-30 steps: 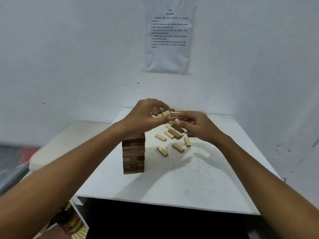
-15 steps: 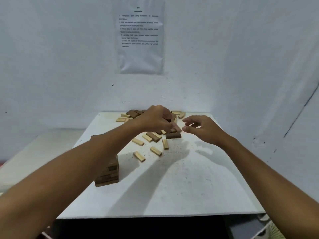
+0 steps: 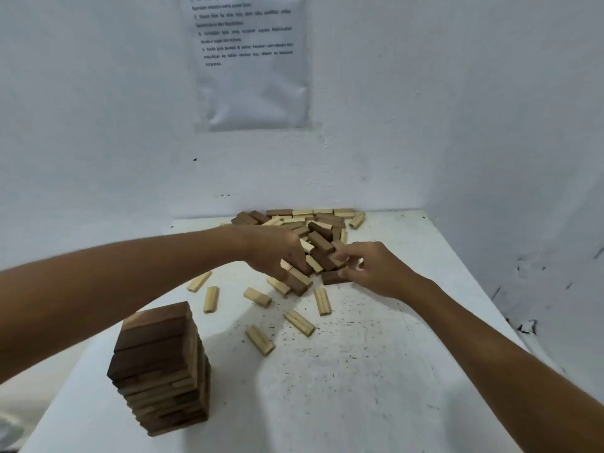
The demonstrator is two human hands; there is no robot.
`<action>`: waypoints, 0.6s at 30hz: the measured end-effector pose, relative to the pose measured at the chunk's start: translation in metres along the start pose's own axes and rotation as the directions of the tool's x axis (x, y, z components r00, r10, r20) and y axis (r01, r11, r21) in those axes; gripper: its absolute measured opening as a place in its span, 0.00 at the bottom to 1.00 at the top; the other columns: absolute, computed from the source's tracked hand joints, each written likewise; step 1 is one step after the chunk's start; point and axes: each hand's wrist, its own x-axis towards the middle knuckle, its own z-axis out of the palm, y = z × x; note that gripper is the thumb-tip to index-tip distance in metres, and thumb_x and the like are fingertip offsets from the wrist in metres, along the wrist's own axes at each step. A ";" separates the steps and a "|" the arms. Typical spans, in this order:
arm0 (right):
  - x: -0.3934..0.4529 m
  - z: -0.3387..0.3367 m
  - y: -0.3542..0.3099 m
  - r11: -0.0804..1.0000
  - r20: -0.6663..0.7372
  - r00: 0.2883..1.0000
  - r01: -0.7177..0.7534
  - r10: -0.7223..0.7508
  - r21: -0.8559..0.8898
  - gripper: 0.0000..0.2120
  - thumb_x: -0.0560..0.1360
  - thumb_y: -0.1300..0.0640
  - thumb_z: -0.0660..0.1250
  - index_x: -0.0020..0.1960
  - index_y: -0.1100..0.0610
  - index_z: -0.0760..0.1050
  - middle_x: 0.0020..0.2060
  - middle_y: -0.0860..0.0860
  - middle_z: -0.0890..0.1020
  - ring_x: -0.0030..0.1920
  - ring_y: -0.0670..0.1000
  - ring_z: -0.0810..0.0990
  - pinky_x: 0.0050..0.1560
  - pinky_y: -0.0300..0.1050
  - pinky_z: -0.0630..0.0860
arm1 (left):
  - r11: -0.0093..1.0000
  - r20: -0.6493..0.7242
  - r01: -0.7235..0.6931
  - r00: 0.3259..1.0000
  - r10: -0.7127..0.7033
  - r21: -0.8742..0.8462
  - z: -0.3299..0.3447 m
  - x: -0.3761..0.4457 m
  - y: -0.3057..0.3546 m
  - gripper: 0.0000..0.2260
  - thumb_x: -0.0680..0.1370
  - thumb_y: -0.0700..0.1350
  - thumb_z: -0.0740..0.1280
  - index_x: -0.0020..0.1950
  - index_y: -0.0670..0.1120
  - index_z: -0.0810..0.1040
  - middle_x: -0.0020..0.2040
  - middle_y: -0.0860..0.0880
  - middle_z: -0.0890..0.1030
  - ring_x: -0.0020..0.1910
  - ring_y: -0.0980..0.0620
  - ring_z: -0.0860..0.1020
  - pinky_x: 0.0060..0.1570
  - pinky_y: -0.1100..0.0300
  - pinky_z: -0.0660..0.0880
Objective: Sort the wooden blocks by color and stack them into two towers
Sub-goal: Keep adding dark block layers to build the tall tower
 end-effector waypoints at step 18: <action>0.034 0.031 0.010 0.994 0.071 0.997 -0.017 0.025 -0.107 0.10 0.71 0.61 0.70 0.50 0.53 0.75 0.48 0.43 0.72 0.44 0.43 0.74 0.41 0.39 0.72 | 0.967 -0.044 -0.169 0.986 0.164 -0.191 0.058 0.045 -0.064 0.11 0.74 0.45 0.73 0.54 0.45 0.78 0.50 0.49 0.78 0.46 0.54 0.75 0.46 0.57 0.74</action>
